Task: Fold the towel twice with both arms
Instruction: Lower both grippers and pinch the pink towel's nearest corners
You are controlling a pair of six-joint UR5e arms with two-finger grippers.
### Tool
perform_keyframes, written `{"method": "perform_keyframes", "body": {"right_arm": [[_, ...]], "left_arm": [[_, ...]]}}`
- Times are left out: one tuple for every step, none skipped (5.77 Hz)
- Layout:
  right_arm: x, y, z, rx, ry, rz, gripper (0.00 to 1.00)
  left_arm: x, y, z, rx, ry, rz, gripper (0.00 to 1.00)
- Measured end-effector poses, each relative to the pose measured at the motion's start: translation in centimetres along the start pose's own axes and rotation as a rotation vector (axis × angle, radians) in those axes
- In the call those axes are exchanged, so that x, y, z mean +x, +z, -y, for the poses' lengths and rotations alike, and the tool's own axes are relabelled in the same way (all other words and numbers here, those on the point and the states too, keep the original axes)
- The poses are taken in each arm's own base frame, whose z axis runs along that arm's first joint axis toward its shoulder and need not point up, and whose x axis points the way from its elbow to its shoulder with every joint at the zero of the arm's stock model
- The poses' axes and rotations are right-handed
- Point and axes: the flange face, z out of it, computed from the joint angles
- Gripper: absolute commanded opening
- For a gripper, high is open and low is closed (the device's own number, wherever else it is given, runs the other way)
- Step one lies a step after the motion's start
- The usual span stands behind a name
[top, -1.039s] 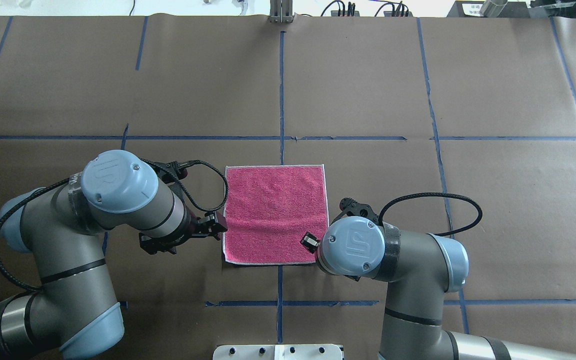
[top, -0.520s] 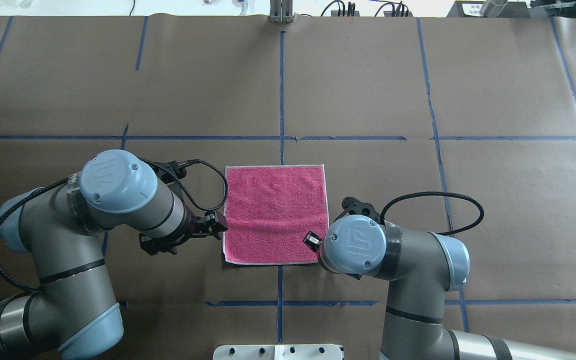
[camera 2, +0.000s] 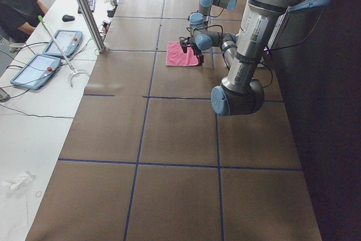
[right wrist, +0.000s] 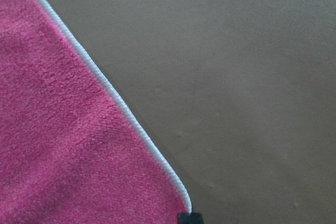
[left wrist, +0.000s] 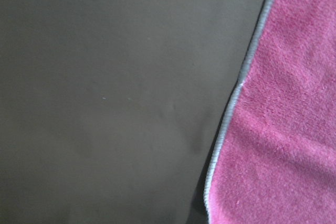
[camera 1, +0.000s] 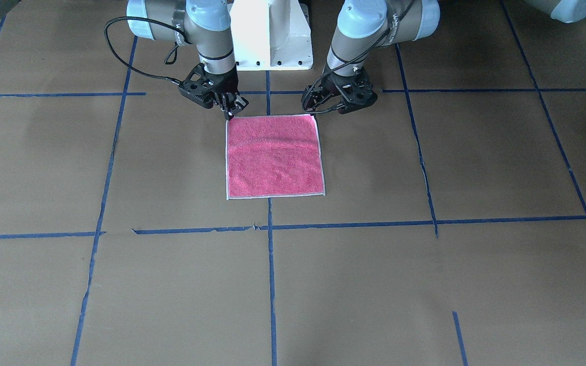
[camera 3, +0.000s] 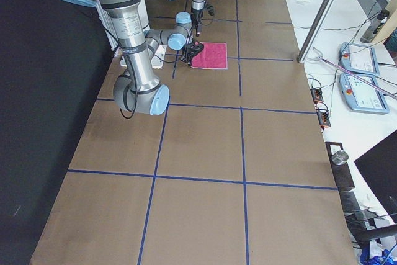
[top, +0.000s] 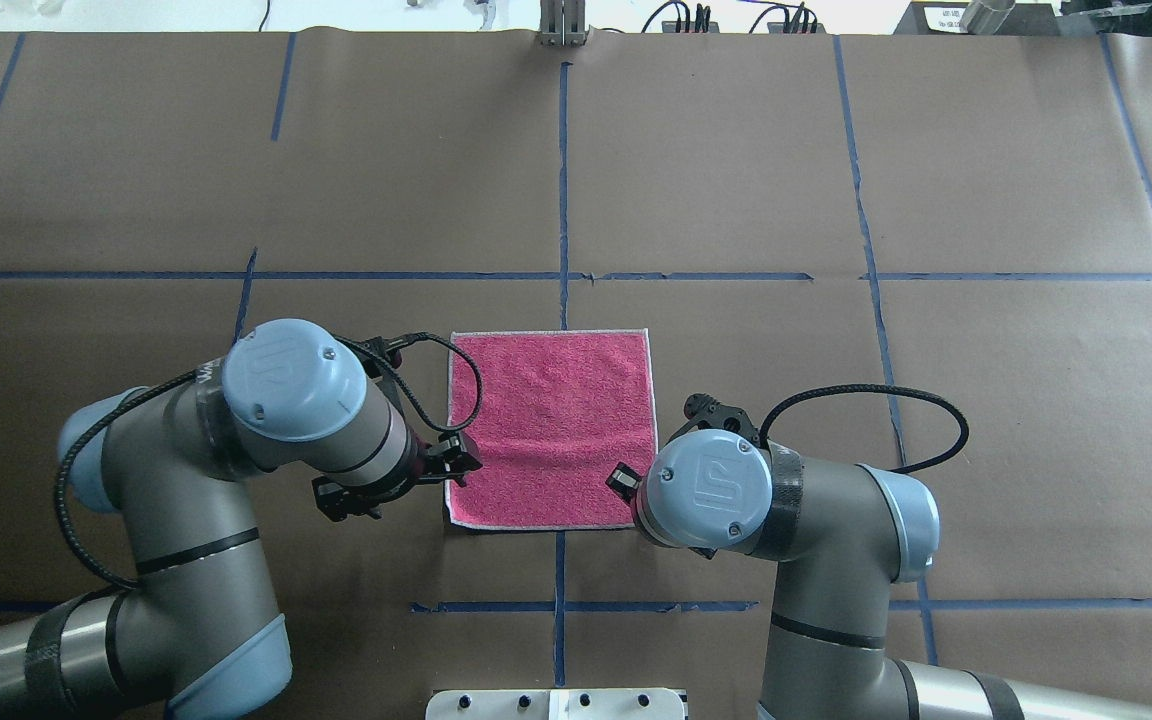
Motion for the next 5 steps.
{"method": "perform_keyframes", "body": {"right_arm": [[-0.1, -0.3, 0.1, -0.001, 0.003, 0.006, 0.0], [0.0, -0.8, 0.1, -0.004, 0.003, 0.014, 0.0], [0.0, -1.1, 0.2, -0.005, 0.003, 0.018, 0.0], [0.0, -1.1, 0.2, -0.005, 0.003, 0.019, 0.0], [0.0, -1.2, 0.3, -0.005, 0.003, 0.02, 0.0]], "left_arm": [[1.0, 1.2, -0.5, 0.01, -0.002, 0.009, 0.56], [1.3, 1.8, -0.8, 0.012, -0.003, 0.014, 0.5], [1.3, 2.4, -1.0, 0.009, -0.002, 0.022, 0.5], [1.3, 2.7, -1.3, 0.005, 0.0, 0.027, 0.45], [1.4, 2.9, -1.5, 0.002, 0.002, 0.029, 0.39]]}}
